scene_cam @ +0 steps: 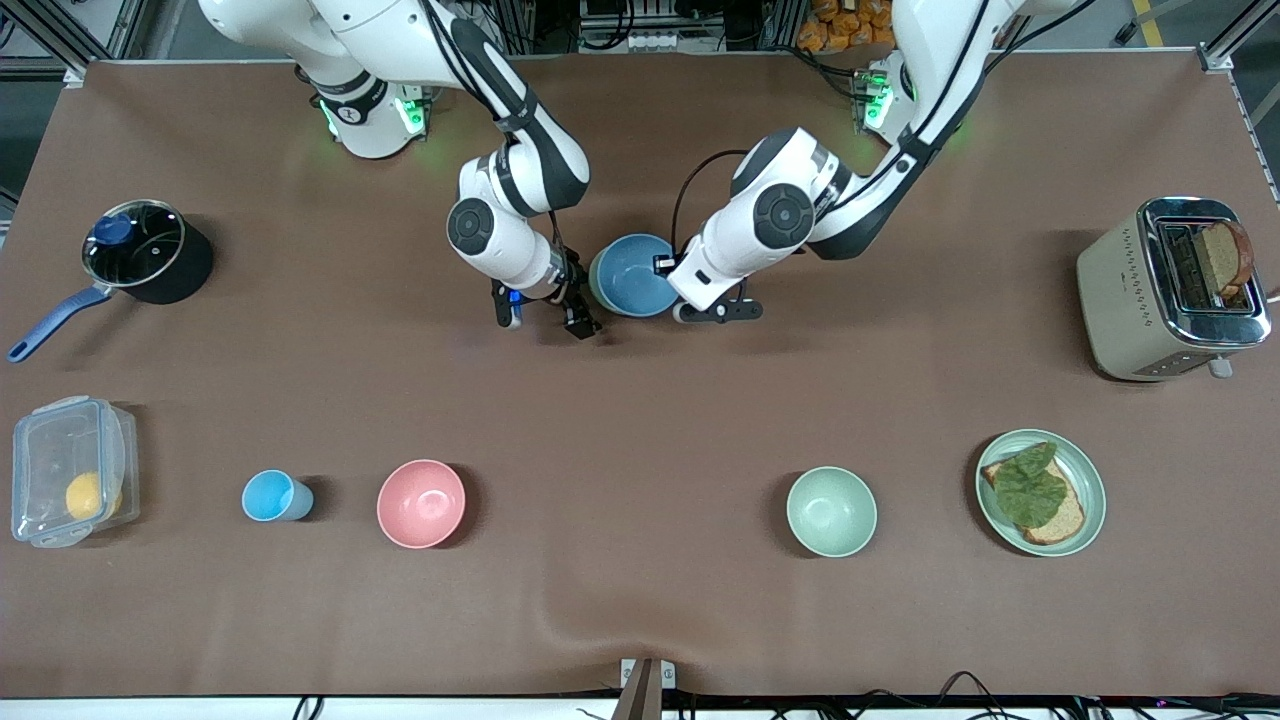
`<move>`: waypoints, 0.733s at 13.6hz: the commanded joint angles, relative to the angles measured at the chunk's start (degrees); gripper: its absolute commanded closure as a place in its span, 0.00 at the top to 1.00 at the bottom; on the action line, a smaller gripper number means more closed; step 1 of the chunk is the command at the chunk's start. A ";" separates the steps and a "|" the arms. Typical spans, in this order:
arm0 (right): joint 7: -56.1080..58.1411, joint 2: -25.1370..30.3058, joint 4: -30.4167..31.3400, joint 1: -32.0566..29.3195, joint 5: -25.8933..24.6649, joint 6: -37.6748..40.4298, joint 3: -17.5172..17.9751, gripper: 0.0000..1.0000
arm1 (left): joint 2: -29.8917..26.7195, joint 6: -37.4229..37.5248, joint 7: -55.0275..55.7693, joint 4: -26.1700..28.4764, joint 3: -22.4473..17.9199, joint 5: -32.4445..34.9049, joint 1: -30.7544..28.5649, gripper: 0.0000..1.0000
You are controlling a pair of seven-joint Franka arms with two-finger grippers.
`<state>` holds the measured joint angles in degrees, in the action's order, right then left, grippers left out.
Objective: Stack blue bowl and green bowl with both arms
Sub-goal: 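Lower the blue bowl into the green bowl with the left gripper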
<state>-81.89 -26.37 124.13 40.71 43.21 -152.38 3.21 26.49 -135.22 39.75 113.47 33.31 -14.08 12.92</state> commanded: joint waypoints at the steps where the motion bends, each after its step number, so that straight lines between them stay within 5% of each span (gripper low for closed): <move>1: 6.90 2.72 0.76 -4.05 1.87 6.02 0.74 1.00 | 4.52 -0.31 4.53 -3.95 -0.44 4.40 1.40 0.00; 10: 7.45 3.08 0.76 -4.41 3.19 7.01 0.66 1.00 | 7.52 -0.13 8.32 -4.48 -0.44 7.49 3.95 0.00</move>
<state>-75.78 -24.55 124.13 36.92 44.78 -145.94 3.30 33.60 -135.36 45.51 110.01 33.16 -8.08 16.19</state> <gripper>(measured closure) 0.000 0.938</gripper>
